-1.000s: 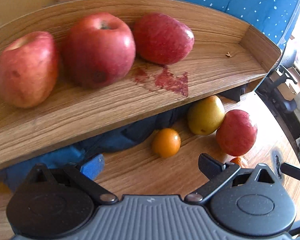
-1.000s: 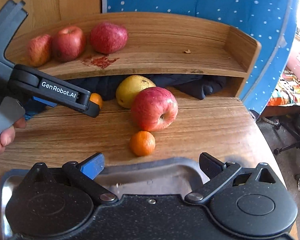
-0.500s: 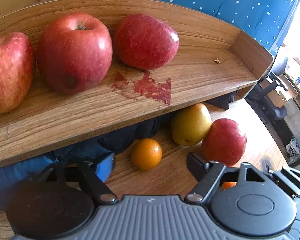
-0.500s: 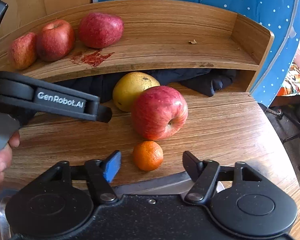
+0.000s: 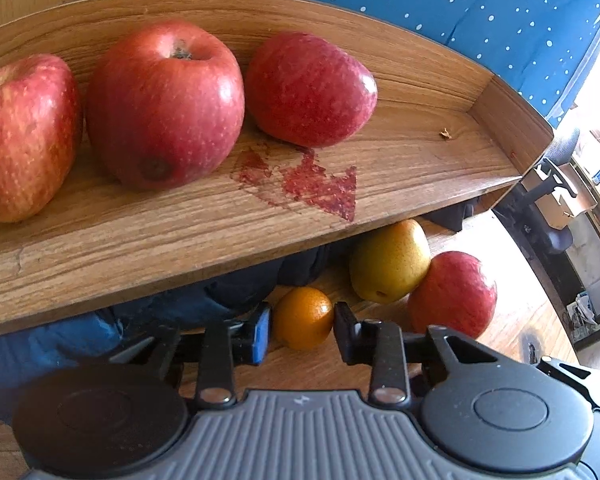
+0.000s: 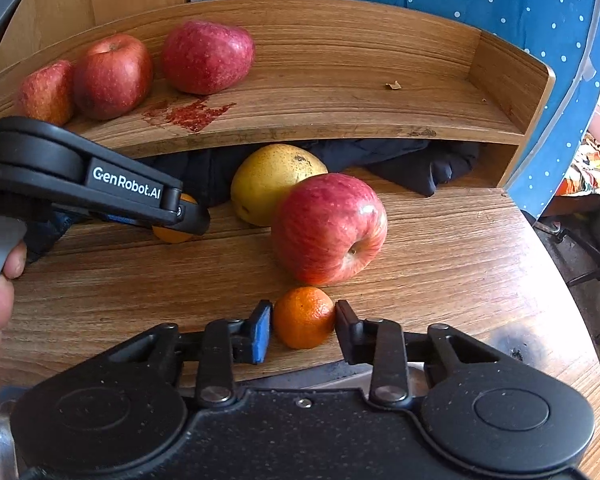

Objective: Organize fruits
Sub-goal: 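Grasp a small orange with the left tool while the right tool grasps another orange, then lower both oranges onto the tray and open both tools, then move both tools back toward the yellow pear and red apple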

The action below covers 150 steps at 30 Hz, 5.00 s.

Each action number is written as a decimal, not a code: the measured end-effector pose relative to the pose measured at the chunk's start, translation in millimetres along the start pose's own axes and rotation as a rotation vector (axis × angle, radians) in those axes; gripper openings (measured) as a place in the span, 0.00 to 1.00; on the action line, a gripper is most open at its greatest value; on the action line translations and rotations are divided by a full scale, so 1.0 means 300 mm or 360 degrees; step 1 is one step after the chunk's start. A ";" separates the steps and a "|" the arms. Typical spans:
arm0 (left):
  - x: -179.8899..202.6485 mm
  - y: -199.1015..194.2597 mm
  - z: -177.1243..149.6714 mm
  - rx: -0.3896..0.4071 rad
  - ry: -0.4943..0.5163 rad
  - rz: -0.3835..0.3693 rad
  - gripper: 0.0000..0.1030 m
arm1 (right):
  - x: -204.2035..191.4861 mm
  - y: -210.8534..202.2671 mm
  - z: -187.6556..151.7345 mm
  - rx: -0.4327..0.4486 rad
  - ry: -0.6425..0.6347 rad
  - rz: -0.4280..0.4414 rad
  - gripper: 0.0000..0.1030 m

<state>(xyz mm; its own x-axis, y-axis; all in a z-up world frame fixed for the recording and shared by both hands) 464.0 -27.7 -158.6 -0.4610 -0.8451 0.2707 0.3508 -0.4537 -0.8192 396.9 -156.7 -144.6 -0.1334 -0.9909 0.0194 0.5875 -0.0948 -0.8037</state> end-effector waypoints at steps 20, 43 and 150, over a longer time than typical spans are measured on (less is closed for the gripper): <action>0.014 -0.225 -0.124 0.0076 -0.0057 0.0099 0.35 | -0.085 -0.225 -0.017 0.0235 -0.0128 0.0187 0.34; 0.051 -0.408 -0.480 -0.0057 -0.0303 0.0182 0.35 | -0.175 -0.498 -0.284 0.0236 -0.0355 0.0458 0.34; 0.292 -0.349 -0.266 -0.0102 -0.0055 0.0394 0.99 | 0.360 -0.480 -0.345 0.0125 0.0112 0.0056 0.99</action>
<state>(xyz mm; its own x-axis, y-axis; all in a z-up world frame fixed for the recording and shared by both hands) 321.8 -31.6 -89.5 -0.3392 -0.9378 0.0742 0.3964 -0.2140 -0.8928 215.3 -240.1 -88.2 -0.1657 -0.9848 -0.0522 0.6532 -0.0699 -0.7539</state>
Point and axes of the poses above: each gripper's, at about its wrist camera, not at the fingertips, and y roughly the way its jaws point, x to its right, z to its top, the point moved 6 cm from there along y, roughly the way its jaws point, and after that the axes turned 3 degrees about y, right-handed, at the moved point
